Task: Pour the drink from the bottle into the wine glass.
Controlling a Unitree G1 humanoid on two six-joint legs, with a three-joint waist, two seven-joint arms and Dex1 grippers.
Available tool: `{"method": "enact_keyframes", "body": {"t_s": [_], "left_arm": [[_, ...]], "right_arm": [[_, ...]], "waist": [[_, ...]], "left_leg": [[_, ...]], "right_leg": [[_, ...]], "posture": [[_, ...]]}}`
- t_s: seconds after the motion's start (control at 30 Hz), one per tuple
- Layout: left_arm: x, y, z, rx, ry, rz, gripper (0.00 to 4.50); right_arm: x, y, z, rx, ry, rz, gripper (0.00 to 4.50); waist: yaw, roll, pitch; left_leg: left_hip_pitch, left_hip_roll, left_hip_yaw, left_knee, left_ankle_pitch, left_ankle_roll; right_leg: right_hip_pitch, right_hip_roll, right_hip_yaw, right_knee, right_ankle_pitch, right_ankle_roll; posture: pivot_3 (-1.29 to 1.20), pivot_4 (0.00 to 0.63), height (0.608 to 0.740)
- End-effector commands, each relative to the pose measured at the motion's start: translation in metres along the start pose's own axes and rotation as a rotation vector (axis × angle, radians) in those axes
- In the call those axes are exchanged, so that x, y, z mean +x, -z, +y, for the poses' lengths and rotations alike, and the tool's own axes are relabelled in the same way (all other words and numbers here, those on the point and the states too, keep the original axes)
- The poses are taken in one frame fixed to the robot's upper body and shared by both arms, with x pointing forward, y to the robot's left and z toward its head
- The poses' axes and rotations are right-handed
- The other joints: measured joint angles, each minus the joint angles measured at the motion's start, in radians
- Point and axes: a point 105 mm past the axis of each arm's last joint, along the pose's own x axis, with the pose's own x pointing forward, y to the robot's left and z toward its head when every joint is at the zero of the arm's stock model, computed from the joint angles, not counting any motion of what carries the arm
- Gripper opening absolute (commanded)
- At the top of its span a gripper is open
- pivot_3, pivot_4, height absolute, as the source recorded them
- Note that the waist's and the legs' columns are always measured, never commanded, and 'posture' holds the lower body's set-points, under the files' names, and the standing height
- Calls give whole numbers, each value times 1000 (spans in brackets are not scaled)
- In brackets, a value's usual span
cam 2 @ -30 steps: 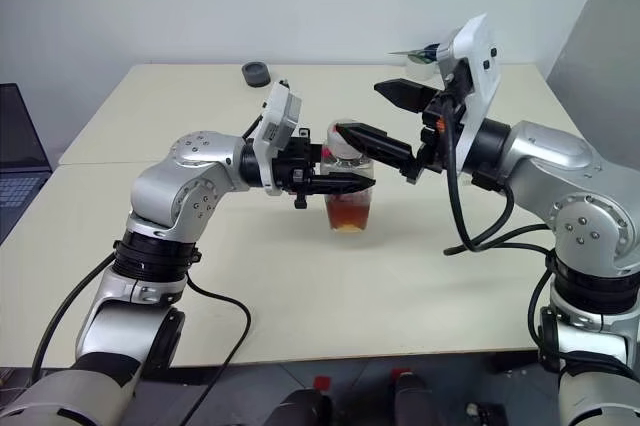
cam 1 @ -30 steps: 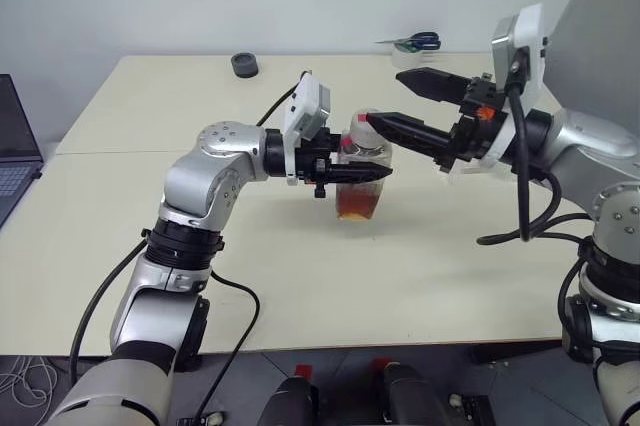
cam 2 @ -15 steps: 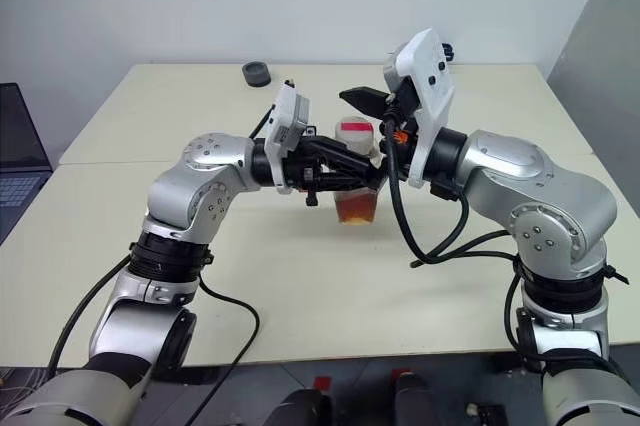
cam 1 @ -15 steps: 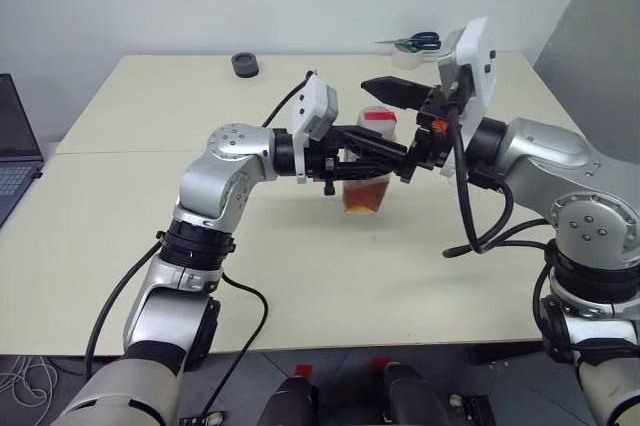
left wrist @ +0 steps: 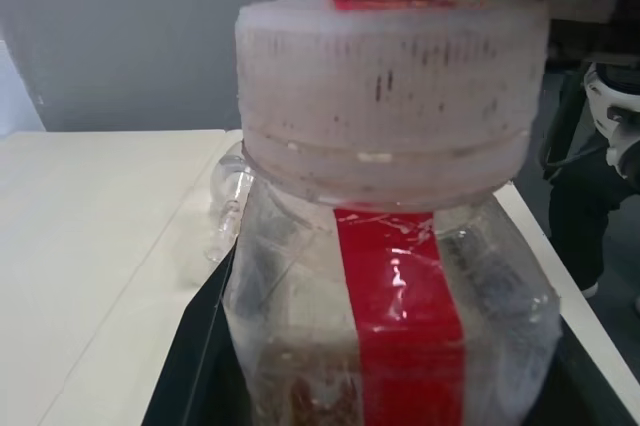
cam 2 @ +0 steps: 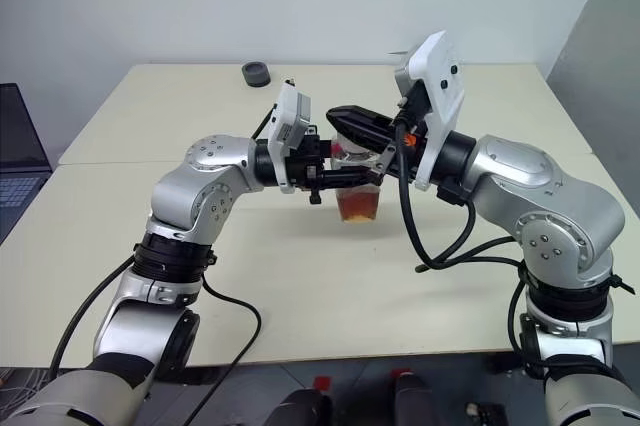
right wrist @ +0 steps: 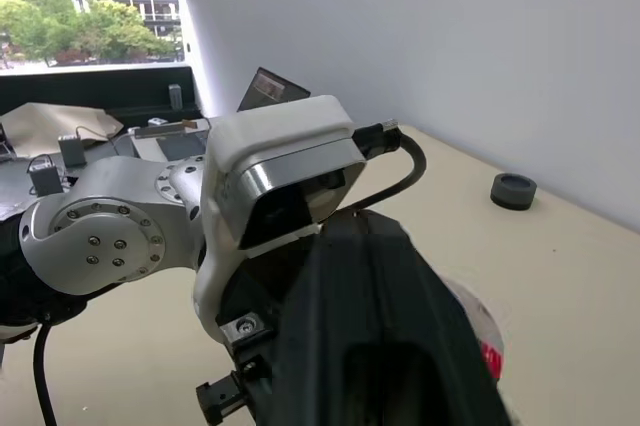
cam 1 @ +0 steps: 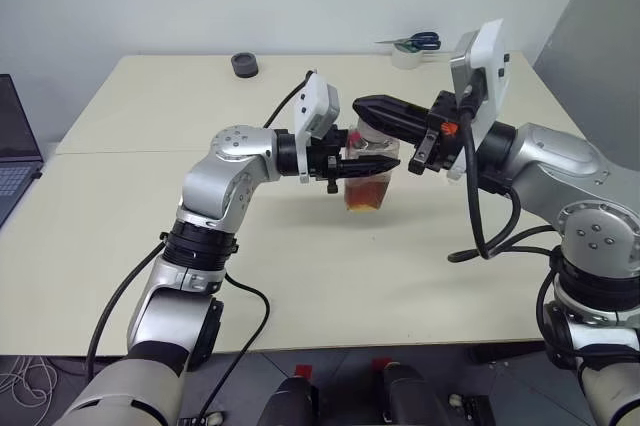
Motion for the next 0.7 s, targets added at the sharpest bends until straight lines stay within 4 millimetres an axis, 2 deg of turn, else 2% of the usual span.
{"method": "enact_keyframes", "body": {"t_s": [0.03,0.13,0.47,0.5,0.7], "left_arm": [[1,-25,-2,72,16,-63,1732],[1,-25,-1,72,14,-65,1732],[1,-27,-1,74,14,-71,1732],[1,-27,-1,74,14,-71,1732],[1,-27,-1,73,16,-72,1732]], "right_arm": [[-4,-4,-1,5,7,-17,258],[-6,-6,-1,18,0,-24,958],[-5,-5,-10,16,62,-29,4299],[-5,-4,-10,17,63,-27,4456],[-5,-3,-11,31,69,-31,4456]], "waist": [[0,0,0],[0,0,0],[0,0,0],[0,0,0],[0,0,0]], "left_leg": [[0,0,0,0,0,0],[0,0,0,0,0,0],[0,0,0,0,0,0],[0,0,0,0,0,0],[0,0,0,0,0,0]], "right_leg": [[0,0,0,0,0,0],[0,0,0,0,0,0],[0,0,0,0,0,0],[0,0,0,0,0,0],[0,0,0,0,0,0]], "posture": [[0,150,740],[0,150,740],[0,150,740],[0,150,740],[0,150,740]]}}
